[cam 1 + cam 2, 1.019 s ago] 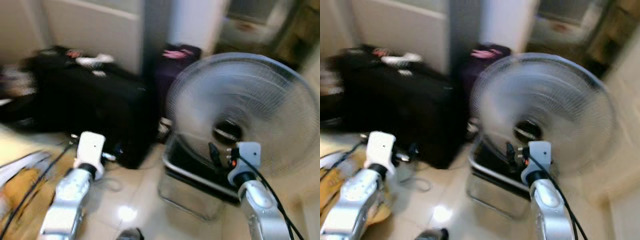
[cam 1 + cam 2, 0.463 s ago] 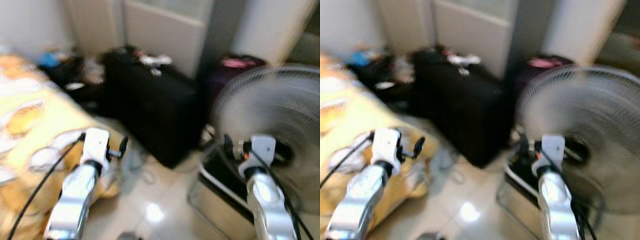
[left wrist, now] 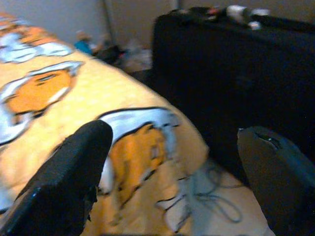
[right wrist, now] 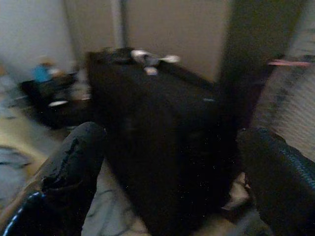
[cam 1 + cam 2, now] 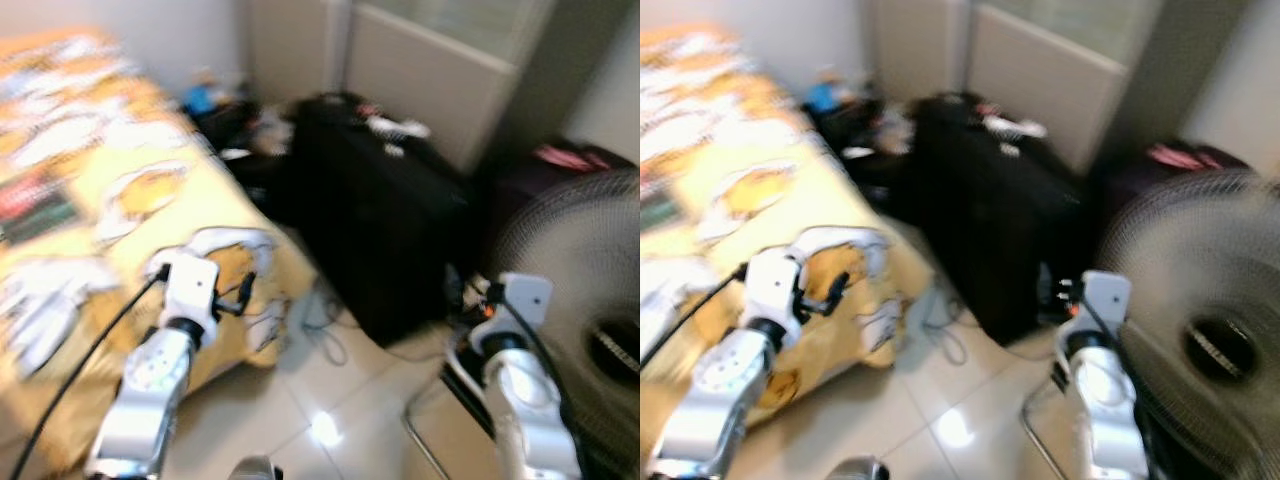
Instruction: Clean up the room
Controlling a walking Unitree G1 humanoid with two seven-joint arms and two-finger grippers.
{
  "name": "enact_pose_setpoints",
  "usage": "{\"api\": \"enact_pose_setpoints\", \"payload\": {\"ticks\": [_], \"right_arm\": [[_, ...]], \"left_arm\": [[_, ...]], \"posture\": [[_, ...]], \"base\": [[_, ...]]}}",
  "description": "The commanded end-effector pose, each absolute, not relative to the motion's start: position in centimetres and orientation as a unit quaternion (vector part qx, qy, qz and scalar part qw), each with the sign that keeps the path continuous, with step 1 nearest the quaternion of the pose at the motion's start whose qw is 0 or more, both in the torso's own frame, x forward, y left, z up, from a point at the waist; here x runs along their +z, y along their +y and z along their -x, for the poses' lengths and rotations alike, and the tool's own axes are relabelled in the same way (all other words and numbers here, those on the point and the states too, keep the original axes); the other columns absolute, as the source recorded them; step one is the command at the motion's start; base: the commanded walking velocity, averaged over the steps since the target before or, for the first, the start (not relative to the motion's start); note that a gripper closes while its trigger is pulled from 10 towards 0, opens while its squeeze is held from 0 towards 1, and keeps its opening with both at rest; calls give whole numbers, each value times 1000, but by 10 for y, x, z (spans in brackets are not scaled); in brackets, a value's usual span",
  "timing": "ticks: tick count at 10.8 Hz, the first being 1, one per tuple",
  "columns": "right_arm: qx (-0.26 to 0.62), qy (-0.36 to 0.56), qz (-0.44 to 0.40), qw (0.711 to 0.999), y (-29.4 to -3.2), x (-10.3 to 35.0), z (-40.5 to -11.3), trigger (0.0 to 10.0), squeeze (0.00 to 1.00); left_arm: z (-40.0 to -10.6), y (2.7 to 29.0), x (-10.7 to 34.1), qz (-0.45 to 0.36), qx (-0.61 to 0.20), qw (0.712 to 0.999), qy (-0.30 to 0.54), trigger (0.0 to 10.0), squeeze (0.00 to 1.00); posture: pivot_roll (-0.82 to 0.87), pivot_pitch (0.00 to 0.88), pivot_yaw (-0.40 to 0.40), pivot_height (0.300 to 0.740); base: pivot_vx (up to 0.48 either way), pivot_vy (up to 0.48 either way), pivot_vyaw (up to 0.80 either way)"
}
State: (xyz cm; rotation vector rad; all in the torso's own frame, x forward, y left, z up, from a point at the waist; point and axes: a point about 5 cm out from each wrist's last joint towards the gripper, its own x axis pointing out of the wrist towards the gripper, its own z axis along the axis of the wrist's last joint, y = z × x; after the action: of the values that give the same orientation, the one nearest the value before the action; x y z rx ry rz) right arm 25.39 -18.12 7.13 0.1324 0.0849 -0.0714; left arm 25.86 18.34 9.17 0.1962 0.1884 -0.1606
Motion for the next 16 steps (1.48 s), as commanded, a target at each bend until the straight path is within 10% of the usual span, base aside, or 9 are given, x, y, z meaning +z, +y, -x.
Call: {"api": "enact_pose_setpoints", "payload": {"ticks": [1, 9, 10, 16], "right_arm": [[-38, 44, -81, 995, -186, 73, -255, 10000, 1000], [-109, 61, -135, 983, -198, 72, -259, 10000, 1000], [-74, 37, -157, 984, -194, 80, -260, 10000, 0], [-54, 71, -150, 985, -176, 74, -258, 10000, 0]], "left_arm": [[-261, 179, 95, -98, -83, 988, 87, 10000, 0], [-265, 180, 100, -89, -70, 990, 83, 10000, 0], [-265, 177, 101, -88, -73, 990, 79, 10000, 0], [-268, 186, 103, -93, -64, 990, 89, 10000, 0]], "posture": [[38, 0, -56, 740], [55, 0, -56, 740], [59, 0, -53, 740], [58, 0, -52, 740]], "base": [[0, 0, 800], [0, 0, 500], [0, 0, 0], [0, 292, 0]]}}
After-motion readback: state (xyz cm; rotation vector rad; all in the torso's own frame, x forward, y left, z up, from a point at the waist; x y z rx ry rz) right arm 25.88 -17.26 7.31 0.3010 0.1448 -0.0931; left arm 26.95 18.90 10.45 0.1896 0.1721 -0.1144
